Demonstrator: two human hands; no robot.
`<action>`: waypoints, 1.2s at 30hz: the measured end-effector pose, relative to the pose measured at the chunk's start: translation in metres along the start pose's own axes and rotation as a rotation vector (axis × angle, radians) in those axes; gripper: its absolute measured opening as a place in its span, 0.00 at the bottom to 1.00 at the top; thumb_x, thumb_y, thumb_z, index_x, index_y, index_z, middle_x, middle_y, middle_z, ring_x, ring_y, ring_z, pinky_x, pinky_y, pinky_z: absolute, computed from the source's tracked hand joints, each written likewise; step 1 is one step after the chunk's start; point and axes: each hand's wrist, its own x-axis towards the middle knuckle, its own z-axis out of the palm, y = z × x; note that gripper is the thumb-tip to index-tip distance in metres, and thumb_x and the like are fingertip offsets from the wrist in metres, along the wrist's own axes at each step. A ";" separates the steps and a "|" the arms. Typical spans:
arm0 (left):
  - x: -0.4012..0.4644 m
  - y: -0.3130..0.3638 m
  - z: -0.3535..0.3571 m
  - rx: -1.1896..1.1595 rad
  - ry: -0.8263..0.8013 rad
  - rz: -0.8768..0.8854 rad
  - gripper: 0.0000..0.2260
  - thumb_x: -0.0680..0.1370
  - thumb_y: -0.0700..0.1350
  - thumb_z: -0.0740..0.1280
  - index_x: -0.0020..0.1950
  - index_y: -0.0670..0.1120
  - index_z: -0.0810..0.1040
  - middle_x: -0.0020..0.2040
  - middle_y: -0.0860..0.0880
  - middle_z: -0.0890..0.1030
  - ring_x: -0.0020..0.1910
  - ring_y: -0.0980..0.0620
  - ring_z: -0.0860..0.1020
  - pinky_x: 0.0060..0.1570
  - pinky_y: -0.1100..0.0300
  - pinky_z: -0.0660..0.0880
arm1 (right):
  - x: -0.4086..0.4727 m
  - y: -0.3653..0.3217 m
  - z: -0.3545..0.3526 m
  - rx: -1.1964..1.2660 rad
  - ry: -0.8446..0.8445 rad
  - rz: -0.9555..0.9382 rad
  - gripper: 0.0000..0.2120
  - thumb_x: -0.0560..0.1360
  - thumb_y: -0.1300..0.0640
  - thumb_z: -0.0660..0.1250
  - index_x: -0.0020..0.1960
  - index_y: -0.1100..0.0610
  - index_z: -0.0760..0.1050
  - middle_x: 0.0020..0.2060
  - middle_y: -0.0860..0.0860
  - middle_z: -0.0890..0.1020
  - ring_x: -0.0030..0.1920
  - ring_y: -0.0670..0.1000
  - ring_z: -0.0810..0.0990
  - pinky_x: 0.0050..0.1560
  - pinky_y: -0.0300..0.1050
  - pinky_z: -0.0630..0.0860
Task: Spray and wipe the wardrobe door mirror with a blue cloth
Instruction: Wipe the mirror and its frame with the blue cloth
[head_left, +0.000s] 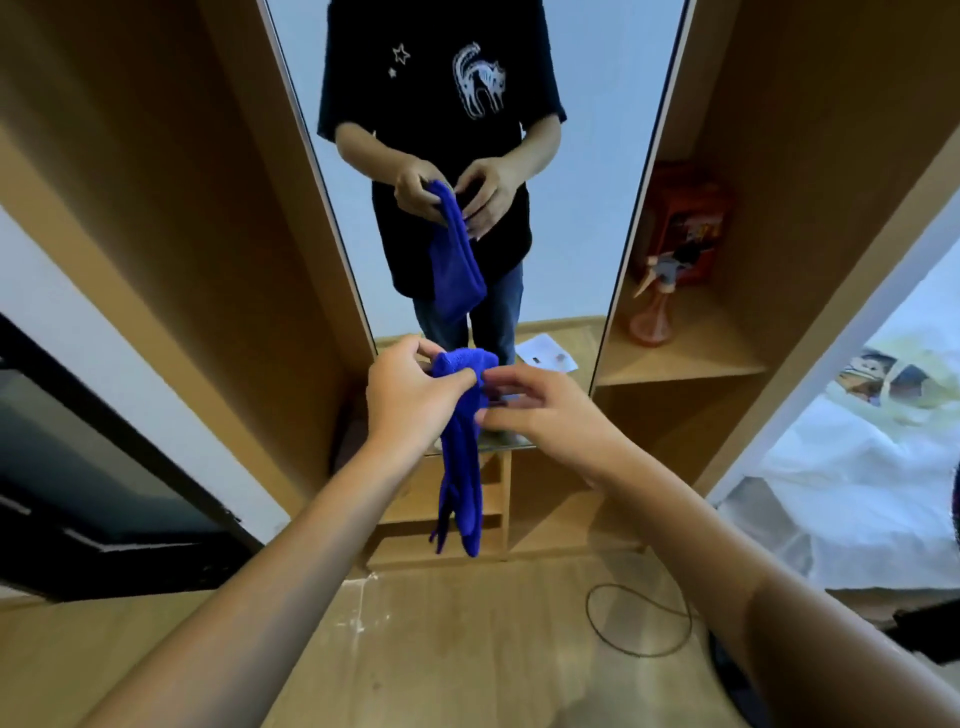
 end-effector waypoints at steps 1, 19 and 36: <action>0.000 0.003 0.002 -0.010 0.005 -0.014 0.09 0.66 0.43 0.74 0.42 0.45 0.77 0.38 0.46 0.82 0.38 0.48 0.81 0.41 0.45 0.80 | -0.002 -0.004 -0.001 0.037 -0.139 0.014 0.24 0.72 0.62 0.74 0.67 0.57 0.74 0.56 0.52 0.83 0.57 0.48 0.81 0.59 0.42 0.78; 0.053 0.017 -0.018 -0.223 -0.230 -0.180 0.25 0.74 0.59 0.69 0.66 0.48 0.70 0.60 0.52 0.75 0.58 0.54 0.75 0.47 0.65 0.71 | 0.033 -0.077 -0.051 0.180 0.099 0.012 0.13 0.72 0.74 0.65 0.55 0.68 0.79 0.50 0.63 0.84 0.52 0.61 0.83 0.58 0.58 0.79; 0.109 0.113 -0.078 -0.624 -0.286 -0.027 0.05 0.76 0.45 0.70 0.51 0.48 0.80 0.49 0.51 0.84 0.51 0.51 0.81 0.53 0.56 0.76 | 0.040 -0.169 -0.092 0.292 0.204 -0.247 0.11 0.76 0.70 0.64 0.58 0.67 0.77 0.51 0.60 0.84 0.50 0.55 0.85 0.48 0.45 0.82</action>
